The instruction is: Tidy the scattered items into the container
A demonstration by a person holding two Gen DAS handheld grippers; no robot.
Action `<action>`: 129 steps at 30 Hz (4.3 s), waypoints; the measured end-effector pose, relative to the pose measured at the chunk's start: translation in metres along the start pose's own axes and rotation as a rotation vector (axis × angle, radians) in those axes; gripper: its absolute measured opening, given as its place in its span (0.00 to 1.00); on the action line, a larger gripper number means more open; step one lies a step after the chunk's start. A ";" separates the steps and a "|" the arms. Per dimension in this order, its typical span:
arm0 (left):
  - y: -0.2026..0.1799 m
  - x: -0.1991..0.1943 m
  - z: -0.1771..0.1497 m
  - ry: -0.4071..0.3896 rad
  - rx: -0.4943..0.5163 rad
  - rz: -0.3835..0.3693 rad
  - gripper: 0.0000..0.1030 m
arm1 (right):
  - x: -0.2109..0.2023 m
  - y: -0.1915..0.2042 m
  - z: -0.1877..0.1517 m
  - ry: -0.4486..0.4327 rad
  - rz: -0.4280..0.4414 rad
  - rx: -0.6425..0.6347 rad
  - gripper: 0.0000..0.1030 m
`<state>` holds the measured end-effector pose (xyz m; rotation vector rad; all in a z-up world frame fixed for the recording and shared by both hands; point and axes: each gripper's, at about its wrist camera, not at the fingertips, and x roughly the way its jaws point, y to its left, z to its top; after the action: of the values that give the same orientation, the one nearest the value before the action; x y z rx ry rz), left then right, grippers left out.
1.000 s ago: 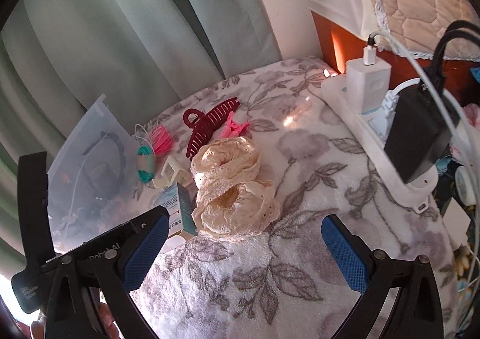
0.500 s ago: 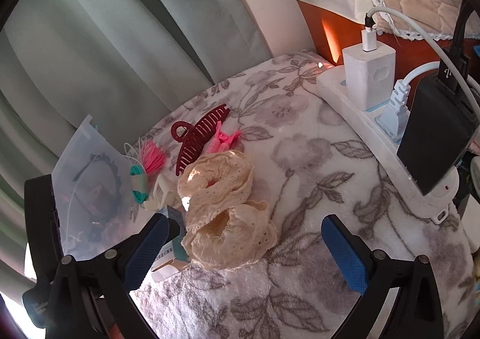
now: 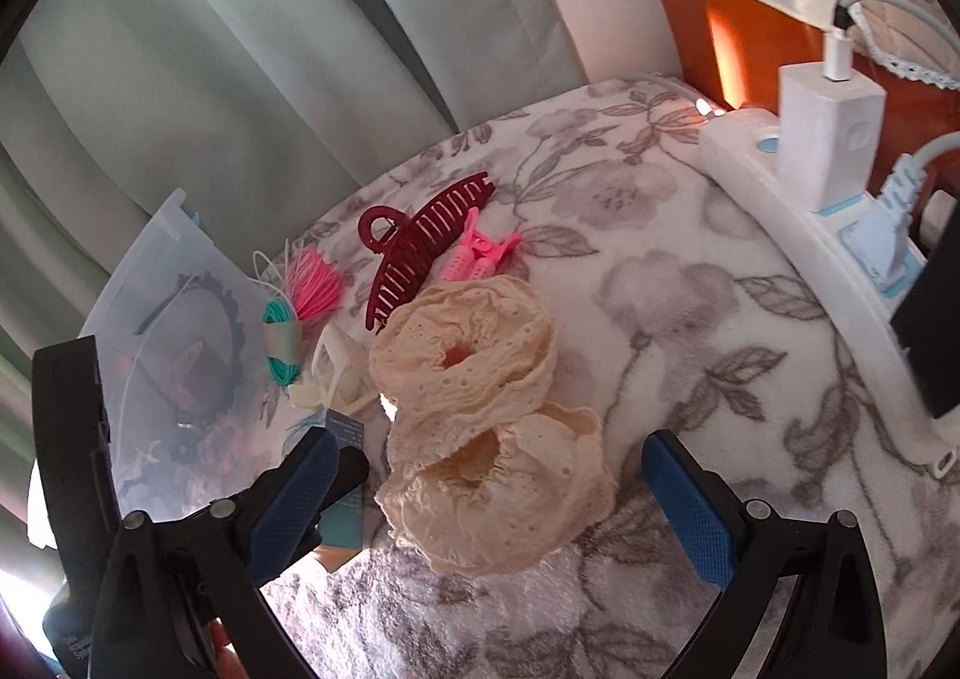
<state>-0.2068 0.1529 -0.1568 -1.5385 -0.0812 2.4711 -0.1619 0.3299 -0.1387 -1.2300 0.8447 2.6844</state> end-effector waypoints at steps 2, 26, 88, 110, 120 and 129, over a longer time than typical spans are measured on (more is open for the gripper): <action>0.001 0.001 0.000 -0.001 0.003 -0.002 0.47 | 0.006 0.000 0.000 0.010 0.010 0.001 1.00; -0.004 -0.003 -0.012 -0.014 0.067 0.033 0.46 | -0.008 -0.003 -0.006 0.027 -0.070 0.005 0.37; 0.022 -0.080 -0.054 -0.037 0.032 -0.029 0.48 | -0.151 0.061 -0.023 -0.181 0.139 0.027 0.24; -0.023 -0.071 -0.040 0.028 0.048 -0.176 0.56 | -0.105 -0.040 -0.046 -0.054 -0.025 0.233 0.24; -0.052 -0.027 -0.026 0.150 -0.002 -0.249 0.46 | -0.100 -0.055 -0.049 -0.024 -0.017 0.243 0.24; -0.060 -0.002 -0.021 0.194 -0.057 -0.259 0.28 | -0.094 -0.067 -0.051 -0.010 -0.007 0.266 0.24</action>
<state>-0.1770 0.2095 -0.1542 -1.6659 -0.3002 2.1283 -0.0445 0.3755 -0.1288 -1.1542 1.1480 2.4677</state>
